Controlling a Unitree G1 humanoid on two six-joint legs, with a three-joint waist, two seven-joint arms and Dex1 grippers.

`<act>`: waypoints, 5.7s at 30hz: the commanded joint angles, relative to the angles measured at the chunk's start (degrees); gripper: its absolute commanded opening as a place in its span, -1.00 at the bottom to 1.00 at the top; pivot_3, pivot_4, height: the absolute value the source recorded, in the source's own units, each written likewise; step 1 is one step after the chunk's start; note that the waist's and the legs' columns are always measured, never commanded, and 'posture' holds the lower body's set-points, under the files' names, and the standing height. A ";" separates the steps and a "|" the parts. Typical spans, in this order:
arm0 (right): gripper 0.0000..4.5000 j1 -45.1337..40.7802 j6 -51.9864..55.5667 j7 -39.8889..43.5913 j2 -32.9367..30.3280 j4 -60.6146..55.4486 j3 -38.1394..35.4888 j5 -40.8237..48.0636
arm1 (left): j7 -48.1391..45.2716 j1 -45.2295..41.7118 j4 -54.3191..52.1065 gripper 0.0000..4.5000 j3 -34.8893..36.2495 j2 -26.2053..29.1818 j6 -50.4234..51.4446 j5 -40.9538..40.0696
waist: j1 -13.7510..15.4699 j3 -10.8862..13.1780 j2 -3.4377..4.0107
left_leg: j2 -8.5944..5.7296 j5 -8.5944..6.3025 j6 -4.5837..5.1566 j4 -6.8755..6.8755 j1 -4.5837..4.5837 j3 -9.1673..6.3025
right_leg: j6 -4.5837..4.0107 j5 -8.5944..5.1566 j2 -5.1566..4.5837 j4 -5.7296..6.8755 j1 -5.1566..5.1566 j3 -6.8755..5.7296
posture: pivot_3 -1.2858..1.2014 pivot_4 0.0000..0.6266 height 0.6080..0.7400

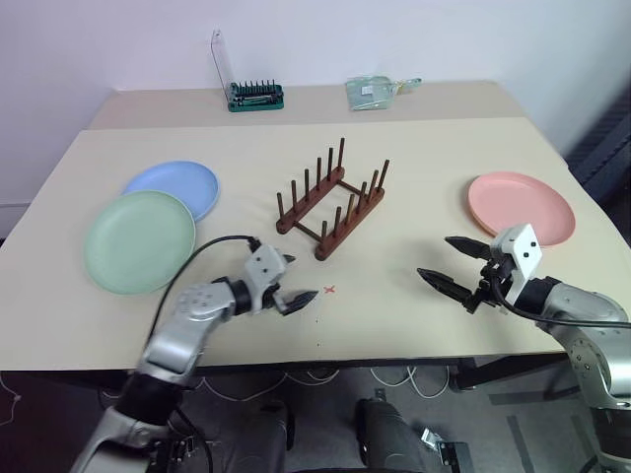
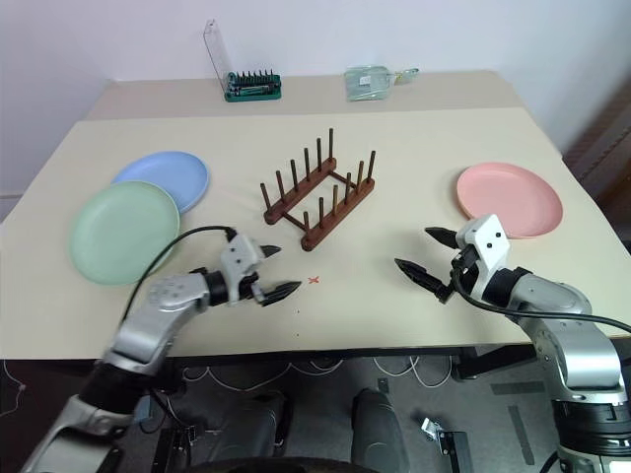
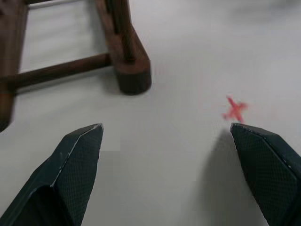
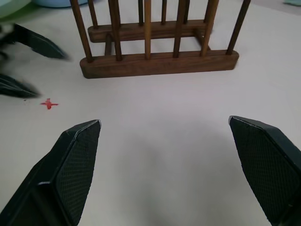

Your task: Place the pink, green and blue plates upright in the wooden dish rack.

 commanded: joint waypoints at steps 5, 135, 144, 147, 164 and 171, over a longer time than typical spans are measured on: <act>0.99 -0.18 0.49 -2.59 0.60 -4.49 -0.12 0.38 | 7.86 -2.17 5.64 0.87 0.20 -9.27 0.65 1.39 | 0.84 -0.07 0.10 | -0.06 0.00 0.00 0.08 0.00 -0.05 | 0.06 -0.03 -0.03 0.00 0.07 0.00 | 0.03 -0.52 1.00; -1.00 -16.88 -5.36 -14.10 5.84 18.59 17.21 -27.89 | 0.88 -12.47 21.55 -0.97 -0.25 -4.93 -11.48 5.24 | -0.39 -0.18 0.04 | -0.10 0.00 0.01 0.00 0.41 -0.08 | 0.16 -0.10 -0.02 0.13 0.34 0.01 | 0.03 -0.52 1.00; -0.26 -10.36 -0.69 -10.12 -3.76 10.29 5.41 -22.99 | -10.57 -5.43 4.99 -1.00 7.03 1.85 -6.08 -8.22 | -0.14 -0.10 0.10 | -0.10 0.00 0.02 0.04 0.15 -0.09 | 0.16 -0.10 -0.03 0.11 0.15 0.01 | 0.03 -0.52 1.00; 0.42 -11.28 -2.95 -12.50 -8.49 14.47 4.82 -27.62 | -15.51 -3.88 -0.96 -1.00 5.70 3.58 -4.55 -11.28 | -0.16 -0.10 0.10 | -0.10 0.00 0.02 0.01 0.14 -0.07 | 0.16 -0.11 -0.04 0.08 0.14 0.01 | 0.03 -0.52 1.00; -0.83 -22.47 -22.03 -21.21 -9.64 45.40 14.65 -40.29 | -16.27 -4.78 -5.26 -1.00 -0.38 0.16 -1.73 -10.86 | -0.24 -0.10 0.11 | -0.10 0.00 0.02 0.02 0.14 0.03 | 0.14 -0.11 -0.04 0.03 0.15 0.06 | 0.03 -0.52 1.00; -0.96 -22.06 -25.07 -24.16 -10.54 35.20 9.54 -38.16 | -14.88 -4.33 -4.14 -1.00 0.14 -0.34 -2.81 -10.37 | -0.43 -0.05 0.22 | -0.10 0.00 0.02 0.02 0.13 0.02 | 0.15 -0.11 -0.04 0.04 0.14 0.07 | 0.03 -0.52 1.00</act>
